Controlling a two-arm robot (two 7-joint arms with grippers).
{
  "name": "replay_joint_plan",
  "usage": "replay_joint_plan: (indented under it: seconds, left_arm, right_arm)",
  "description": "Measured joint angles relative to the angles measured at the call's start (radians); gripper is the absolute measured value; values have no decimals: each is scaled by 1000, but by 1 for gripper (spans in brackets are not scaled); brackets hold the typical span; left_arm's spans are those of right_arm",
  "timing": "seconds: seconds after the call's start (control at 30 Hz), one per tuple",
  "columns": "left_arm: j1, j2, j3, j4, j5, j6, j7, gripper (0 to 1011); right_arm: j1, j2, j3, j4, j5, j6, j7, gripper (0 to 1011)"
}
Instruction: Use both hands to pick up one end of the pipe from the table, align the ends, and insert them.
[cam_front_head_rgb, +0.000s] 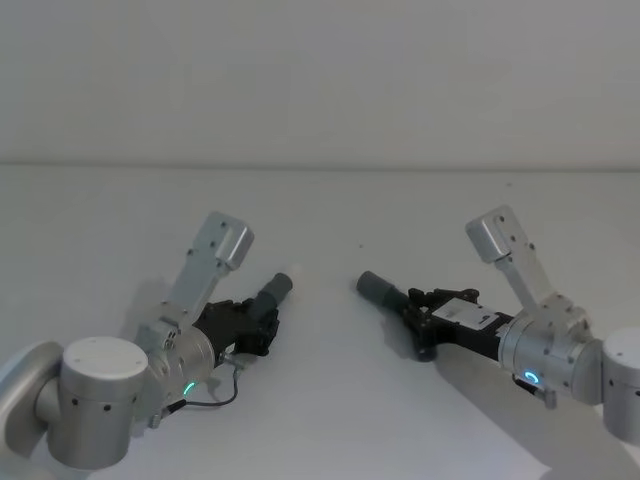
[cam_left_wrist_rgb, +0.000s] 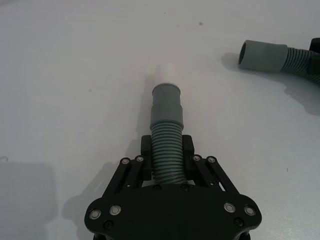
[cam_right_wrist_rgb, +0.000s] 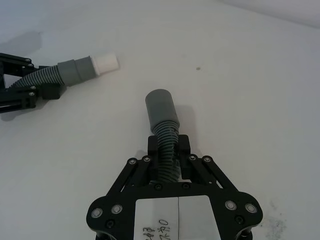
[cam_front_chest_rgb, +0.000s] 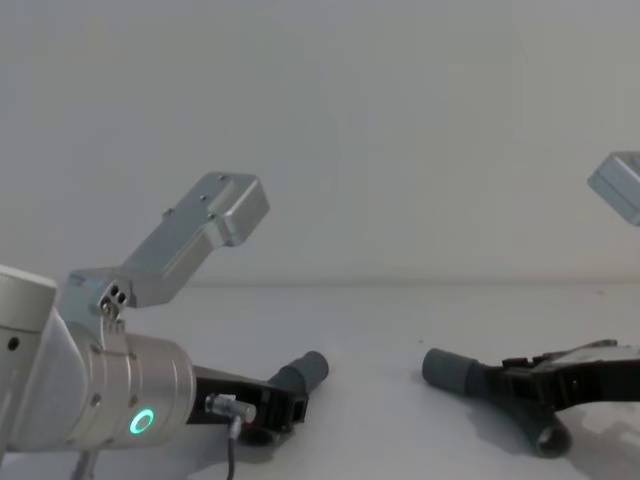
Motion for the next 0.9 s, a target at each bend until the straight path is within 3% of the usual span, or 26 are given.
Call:
replay_joint_plan:
  seconds: [0.47, 0.9]
  left_arm:
    - [-5, 51, 33, -7, 66, -132, -41, 339]
    - [-33, 126, 79, -15, 175, -314, -89, 339]
  right_arm:
    - [-17, 39, 8, -53, -58, -86, -14, 220]
    - [-34, 99, 15, -110, -117, -129, -7, 220]
